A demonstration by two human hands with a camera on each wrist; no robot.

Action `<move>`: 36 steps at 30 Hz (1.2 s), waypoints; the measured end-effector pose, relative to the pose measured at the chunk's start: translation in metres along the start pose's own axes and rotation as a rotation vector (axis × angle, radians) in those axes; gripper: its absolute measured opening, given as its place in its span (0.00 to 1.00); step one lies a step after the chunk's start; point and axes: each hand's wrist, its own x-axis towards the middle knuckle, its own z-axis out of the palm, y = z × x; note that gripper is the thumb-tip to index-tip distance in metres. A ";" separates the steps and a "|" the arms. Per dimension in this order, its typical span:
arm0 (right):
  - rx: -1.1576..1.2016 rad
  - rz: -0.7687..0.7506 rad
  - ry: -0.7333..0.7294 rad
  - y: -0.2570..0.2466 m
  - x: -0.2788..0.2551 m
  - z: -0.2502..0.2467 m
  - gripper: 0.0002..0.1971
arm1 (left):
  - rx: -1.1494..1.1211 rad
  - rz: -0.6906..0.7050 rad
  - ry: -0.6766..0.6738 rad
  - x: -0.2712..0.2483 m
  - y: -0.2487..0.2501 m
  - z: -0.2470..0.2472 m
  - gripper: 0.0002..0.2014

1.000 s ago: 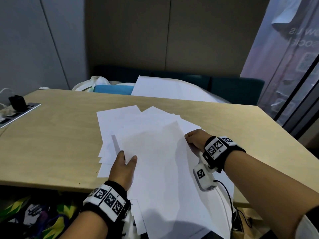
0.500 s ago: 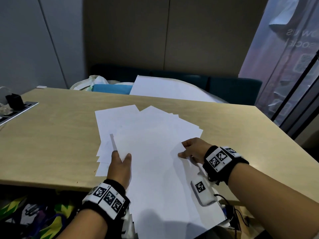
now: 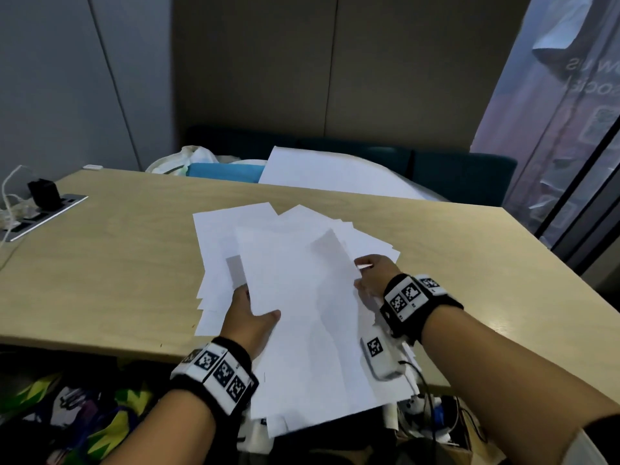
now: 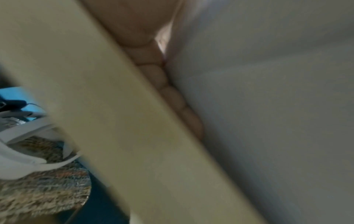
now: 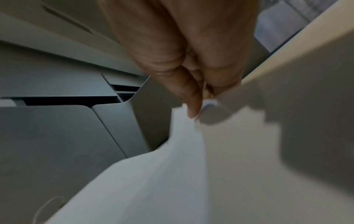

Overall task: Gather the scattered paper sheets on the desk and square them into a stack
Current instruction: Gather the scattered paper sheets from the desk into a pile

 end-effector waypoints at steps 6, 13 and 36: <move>-0.447 0.031 0.145 0.000 0.027 -0.042 0.23 | -0.084 0.071 0.086 0.007 0.008 -0.047 0.31; -0.784 0.111 0.070 0.013 0.058 -0.046 0.51 | -0.076 0.074 0.118 0.013 0.013 -0.117 0.27; -0.148 0.294 0.021 -0.028 0.032 -0.020 0.35 | 0.002 0.060 0.184 0.022 -0.011 -0.100 0.27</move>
